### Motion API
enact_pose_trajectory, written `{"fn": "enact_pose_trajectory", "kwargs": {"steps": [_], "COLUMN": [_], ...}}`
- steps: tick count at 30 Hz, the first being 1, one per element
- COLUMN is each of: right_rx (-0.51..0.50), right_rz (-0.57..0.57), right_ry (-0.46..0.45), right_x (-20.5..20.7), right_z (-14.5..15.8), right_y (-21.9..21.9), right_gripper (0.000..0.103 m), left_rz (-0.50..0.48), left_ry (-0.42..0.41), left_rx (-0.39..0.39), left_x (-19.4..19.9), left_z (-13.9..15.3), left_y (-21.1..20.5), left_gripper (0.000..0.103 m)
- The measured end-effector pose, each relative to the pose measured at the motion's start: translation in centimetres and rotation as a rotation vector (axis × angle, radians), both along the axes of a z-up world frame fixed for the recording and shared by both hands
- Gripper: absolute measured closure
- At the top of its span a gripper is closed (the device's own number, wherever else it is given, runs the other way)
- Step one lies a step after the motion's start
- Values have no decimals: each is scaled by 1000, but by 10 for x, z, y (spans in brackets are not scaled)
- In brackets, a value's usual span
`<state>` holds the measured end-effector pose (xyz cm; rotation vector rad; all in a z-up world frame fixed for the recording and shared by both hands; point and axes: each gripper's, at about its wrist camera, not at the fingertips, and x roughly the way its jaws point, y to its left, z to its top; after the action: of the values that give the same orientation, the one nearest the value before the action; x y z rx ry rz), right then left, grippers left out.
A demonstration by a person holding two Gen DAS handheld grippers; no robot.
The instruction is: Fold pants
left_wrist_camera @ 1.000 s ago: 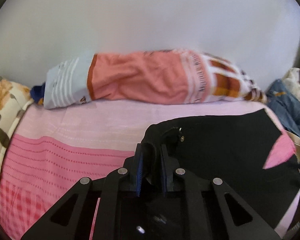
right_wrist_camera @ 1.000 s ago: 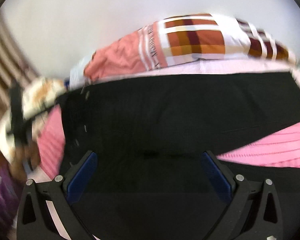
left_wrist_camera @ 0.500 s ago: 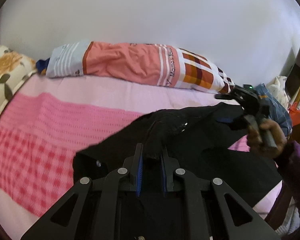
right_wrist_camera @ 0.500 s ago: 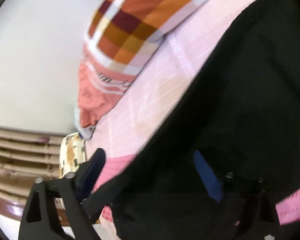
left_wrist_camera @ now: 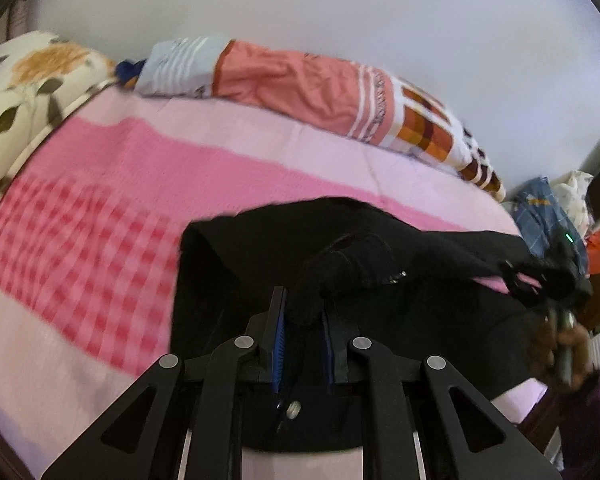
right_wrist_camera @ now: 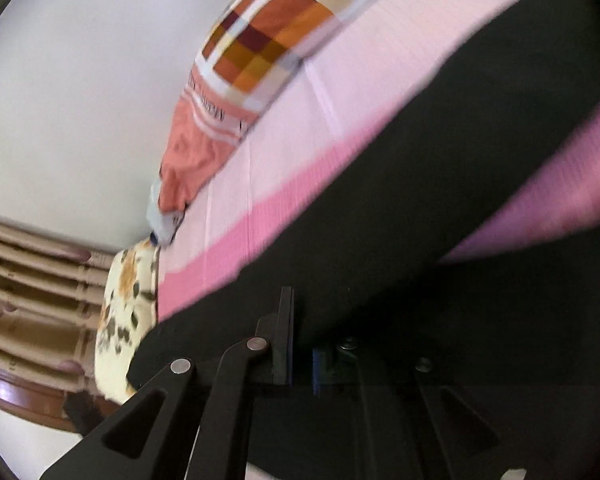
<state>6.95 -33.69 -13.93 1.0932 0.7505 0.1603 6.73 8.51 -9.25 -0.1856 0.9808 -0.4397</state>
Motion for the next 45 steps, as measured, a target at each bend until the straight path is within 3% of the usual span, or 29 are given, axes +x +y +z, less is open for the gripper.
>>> {"fn": "enact_pose_trajectory", "kwargs": {"steps": [5, 8, 11, 13, 14, 16, 17, 18, 22, 25, 29, 38, 40, 42, 45], "right_rx": [63, 98, 158, 253, 296, 340, 331, 331, 452, 559, 548, 513, 515, 459, 360], "right_rz": [-5, 9, 27, 15, -3, -64, -107, -136, -265, -328, -431, -527, -544, -537, -517], "right_ry": [54, 67, 39, -10, -38, -107, -150, -181, -294, -365, -387, -380, -369, -332, -309], "right_x": [-61, -73, -76, -78, -81, -90, -96, -101, -111, -107, -100, -108, -121, -135, -148], "right_z": [-33, -50, -63, -73, -76, -78, -77, -77, -95, -109, -110, -106, -107, -104, -85], "right_y": [33, 47, 52, 47, 41, 21, 6, -6, -67, -100, -139, -181, -186, -185, -183], "right_gripper": [96, 96, 94, 93, 89, 71, 56, 47, 47, 47, 48, 53, 64, 93, 95], "left_rz": [20, 39, 55, 82, 102, 134, 155, 179, 149, 75, 8, -89, -95, -86, -56], "left_ry": [33, 69, 67, 24, -12, -92, -135, -178, -277, -271, -258, -225, -210, -179, -137], "left_rx": [58, 108, 210, 296, 340, 427, 476, 511, 443, 356, 313, 377, 380, 368, 356], "left_x": [-26, -38, -47, -56, -62, -71, -75, -80, -90, -87, -80, -81, -80, -77, -70], "left_z": [-15, -37, -49, -44, -38, -24, -16, -7, 21, 30, 24, -11, -19, -28, -40], "left_y": [17, 25, 26, 26, 24, 19, 16, 13, -3, -26, -60, -104, -104, -100, -88], "left_gripper": [86, 85, 84, 81, 77, 61, 40, 24, 21, 17, 15, 15, 15, 15, 15]}}
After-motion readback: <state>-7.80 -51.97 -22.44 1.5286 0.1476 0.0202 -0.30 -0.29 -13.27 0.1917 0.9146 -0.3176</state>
